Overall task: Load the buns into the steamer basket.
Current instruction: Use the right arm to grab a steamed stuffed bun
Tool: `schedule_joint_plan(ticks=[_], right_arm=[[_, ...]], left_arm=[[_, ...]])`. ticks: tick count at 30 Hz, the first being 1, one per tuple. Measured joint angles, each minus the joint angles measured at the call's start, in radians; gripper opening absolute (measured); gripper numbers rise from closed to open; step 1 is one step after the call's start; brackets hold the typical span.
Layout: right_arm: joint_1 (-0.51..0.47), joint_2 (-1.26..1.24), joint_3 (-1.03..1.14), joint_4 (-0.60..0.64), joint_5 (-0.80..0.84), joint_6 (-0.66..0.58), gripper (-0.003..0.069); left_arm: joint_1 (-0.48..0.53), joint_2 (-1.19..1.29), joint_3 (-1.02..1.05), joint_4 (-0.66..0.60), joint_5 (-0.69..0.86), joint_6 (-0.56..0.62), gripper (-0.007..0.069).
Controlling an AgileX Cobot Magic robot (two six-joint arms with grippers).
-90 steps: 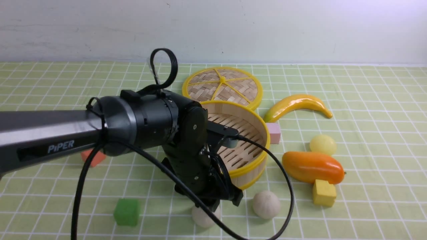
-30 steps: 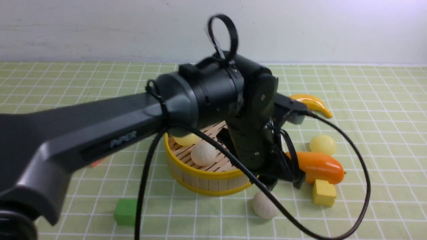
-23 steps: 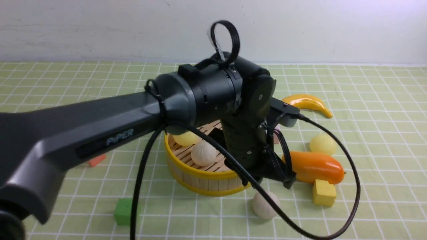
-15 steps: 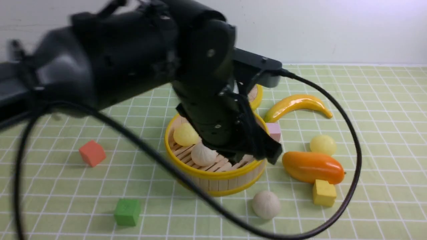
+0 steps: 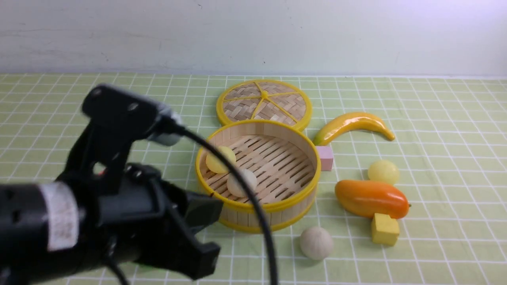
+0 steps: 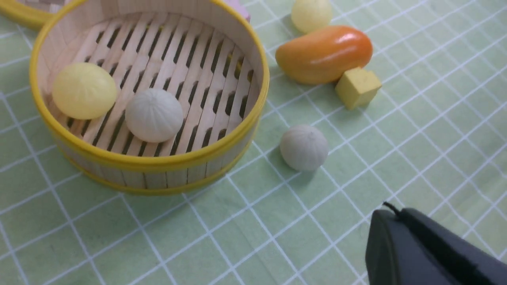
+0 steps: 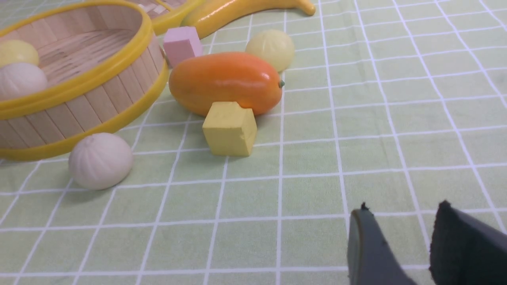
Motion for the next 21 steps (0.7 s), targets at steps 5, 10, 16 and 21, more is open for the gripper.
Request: schedule_joint_plan(ticks=[5,10,16,21], right_arm=[[0.000,0.000,0.001,-0.001,-0.005,0.000,0.0241],[0.000,0.000,0.013,0.084,-0.078,0.062,0.0241],[0.000,0.000,0.014,0.399,-0.293,0.192,0.0241],[0.000,0.018,-0.057,0.481,-0.238,0.194,0.0214]], left_arm=[[0.000,-0.194,0.193,0.000,-0.078,-0.021,-0.0013],[0.000,-0.329,0.337,0.000,-0.213,-0.023,-0.0013],[0.000,-0.357,0.388,0.000,-0.332,-0.024,-0.0013],[0.000,-0.359,0.388,0.000,-0.361,-0.024,-0.0013]])
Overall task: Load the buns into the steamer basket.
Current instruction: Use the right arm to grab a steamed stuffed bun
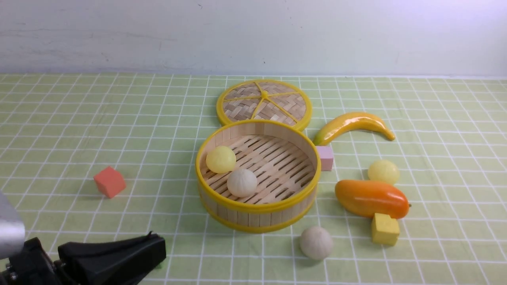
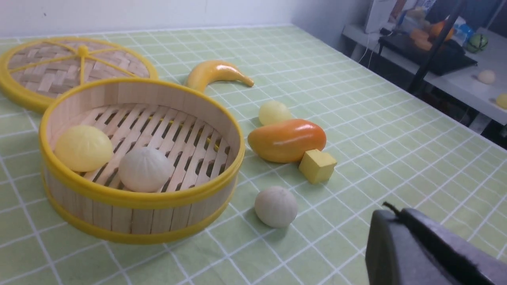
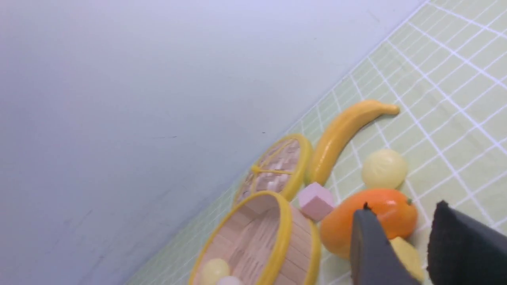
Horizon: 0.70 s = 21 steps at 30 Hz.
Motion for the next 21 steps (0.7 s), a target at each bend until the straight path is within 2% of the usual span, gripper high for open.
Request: schedule_joint_plan(ticks=[4,6,8,9,11,15,16,17,18,19,21], right_arm=[[0.000,0.207,-0.242,-0.054,0.255,-0.088,0.0146],[0.000,0.403,-0.434,-0.124,0.484,-0.178,0.0099],[0.000,0.491,-0.503,-0.149,0.564,-0.208,0.0083],[0.000,0.667,-0.603,-0.187,0.672,-0.253,0.0059],[0.000,0.819,-0.709,-0.224,0.770,-0.293,0.0038],[0.019,1.049,-0.834,-0.248,0.844,-0.346,0.0024],[0.069,1.170,-0.890,-0.262,0.851,-0.360,0.0021],[0.076,1.170,-0.890,-0.263,0.851,-0.361,0.0021],[0.144,1.278,-0.938,-0.269,0.848,-0.367,0.0021],[0.164,1.301,-0.948,-0.273,0.845,-0.367,0.0021],[0.292,1.429,-1.013,-0.303,0.804,-0.349,0.0021]], left_arm=[[0.000,0.000,0.000,0.000,0.000,0.000,-0.0013],[0.000,0.000,0.000,0.001,0.000,0.000,-0.0013],[0.000,0.000,0.000,0.001,0.000,0.000,-0.0013],[0.000,0.000,0.000,0.001,0.016,0.000,-0.0013],[0.000,0.000,0.000,0.001,0.021,0.000,-0.0013],[0.000,-0.001,0.000,0.001,0.025,0.000,-0.0013],[0.000,-0.001,0.000,0.001,0.025,0.000,-0.0013],[0.000,-0.001,0.000,0.001,0.025,0.000,-0.0013],[0.000,-0.001,0.000,0.001,0.025,0.000,-0.0013],[0.000,-0.001,0.000,0.001,0.025,0.000,-0.0013],[0.000,-0.001,0.000,0.001,0.026,0.000,-0.0013]])
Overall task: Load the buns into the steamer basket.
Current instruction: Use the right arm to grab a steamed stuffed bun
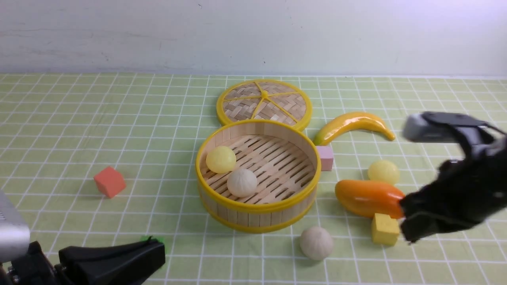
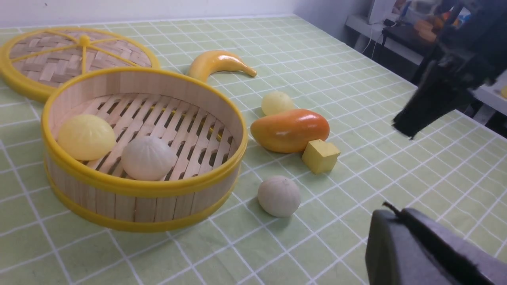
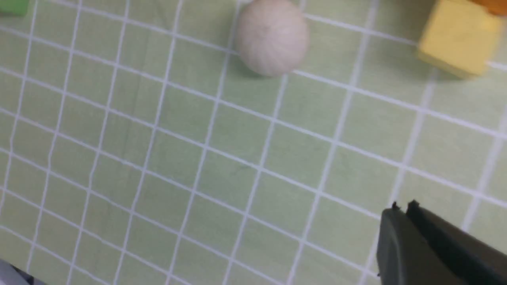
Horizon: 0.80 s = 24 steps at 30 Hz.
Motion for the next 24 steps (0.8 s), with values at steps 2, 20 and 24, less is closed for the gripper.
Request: schedule_joint_plan(ticks=[2,20,24], right_arm=[[0.091,0.094,-0.060,-0.050,-0.028,0.040,0.0025],[0.270,0.367,-0.271,-0.280,-0.102,0.271,0.0307],[0.248,0.425,-0.271,-0.265,-0.136,0.271,0.0310]], left_arm=[[0.000,0.000,0.000,0.000,0.003,0.000,-0.0013],[0.000,0.000,0.000,0.063,0.011,0.001,-0.0013],[0.000,0.000,0.000,0.064,0.012,0.001,-0.0013]])
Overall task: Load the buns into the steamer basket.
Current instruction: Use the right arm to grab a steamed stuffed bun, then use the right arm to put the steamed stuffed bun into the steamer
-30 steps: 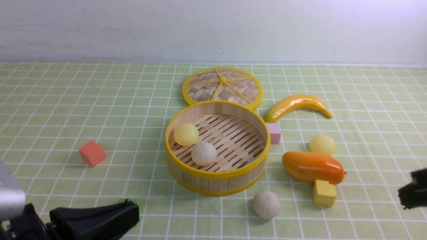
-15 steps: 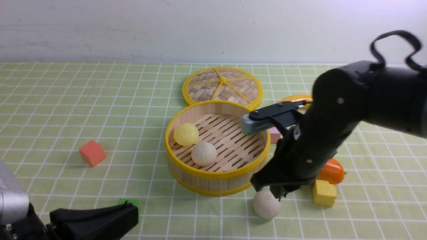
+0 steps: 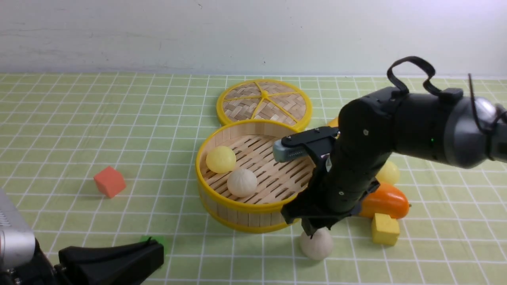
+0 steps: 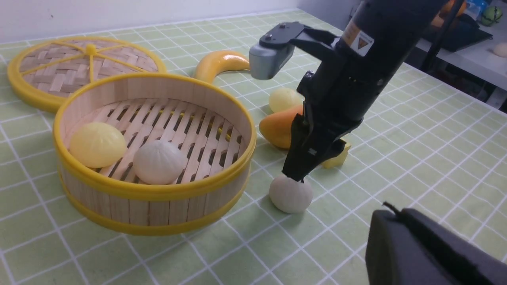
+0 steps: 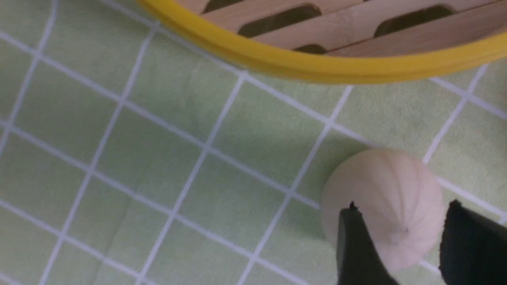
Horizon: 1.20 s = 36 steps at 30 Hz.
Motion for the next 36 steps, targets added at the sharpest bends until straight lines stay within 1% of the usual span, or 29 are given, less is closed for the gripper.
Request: schedule_joint_plan(ticks=[6,9,11,15,16,17,22,26,29,30,31,32,33,34,36], right_arm=[[-0.022,0.046,0.000,0.025,-0.023,-0.008,0.0294],[-0.022,0.056,0.000,0.033,-0.041,-0.009,0.0252],[-0.022,0.057,-0.001,0.033,-0.043,-0.010,0.0202],[-0.022,0.057,-0.002,0.033,-0.027,-0.031,0.0067],[-0.022,0.057,-0.002,0.033,-0.024,-0.032,0.0052],[-0.022,0.051,-0.003,0.033,0.006,-0.039,0.0013],[-0.017,-0.036,-0.003,0.049,0.096,-0.058,0.0008],[-0.015,-0.119,-0.032,0.084,0.084,-0.081,0.0008],[-0.025,-0.126,-0.089,0.101,-0.050,-0.112,0.0008],[-0.029,-0.113,-0.096,0.103,-0.072,-0.113,0.0008],[-0.036,-0.085,-0.110,0.105,-0.114,-0.113,0.0010],[-0.036,-0.080,-0.112,0.105,-0.121,-0.113,0.0010],[-0.046,-0.026,-0.132,0.106,-0.182,-0.113,0.0016],[-0.046,-0.026,-0.132,0.106,-0.182,-0.113,0.0016],[-0.055,0.059,-0.155,0.096,-0.220,-0.113,0.0043]], left_arm=[[0.000,0.000,0.000,0.000,0.002,0.000,-0.0013],[0.000,0.000,0.000,0.000,0.002,0.000,-0.0013],[0.000,0.000,0.000,0.000,0.002,0.000,-0.0013],[0.000,0.000,0.000,0.001,0.002,0.000,-0.0013],[0.000,0.000,0.000,0.001,0.002,0.000,-0.0013],[0.000,0.000,0.000,0.001,0.002,0.000,-0.0013],[0.000,0.000,0.000,0.001,0.001,0.000,-0.0013],[0.000,0.000,0.000,0.002,-0.007,0.000,-0.0013],[0.000,0.000,0.000,0.002,-0.012,0.000,-0.0013],[0.000,0.000,0.000,0.002,-0.013,0.000,-0.0013],[0.000,0.000,0.000,0.002,-0.013,0.000,-0.0013],[0.000,0.000,0.000,0.002,-0.013,0.000,-0.0013],[0.000,0.000,0.000,0.002,-0.013,0.000,-0.0013],[0.000,0.000,0.000,0.002,-0.013,0.000,-0.0013],[0.000,0.000,0.000,0.002,-0.014,0.000,-0.0013]])
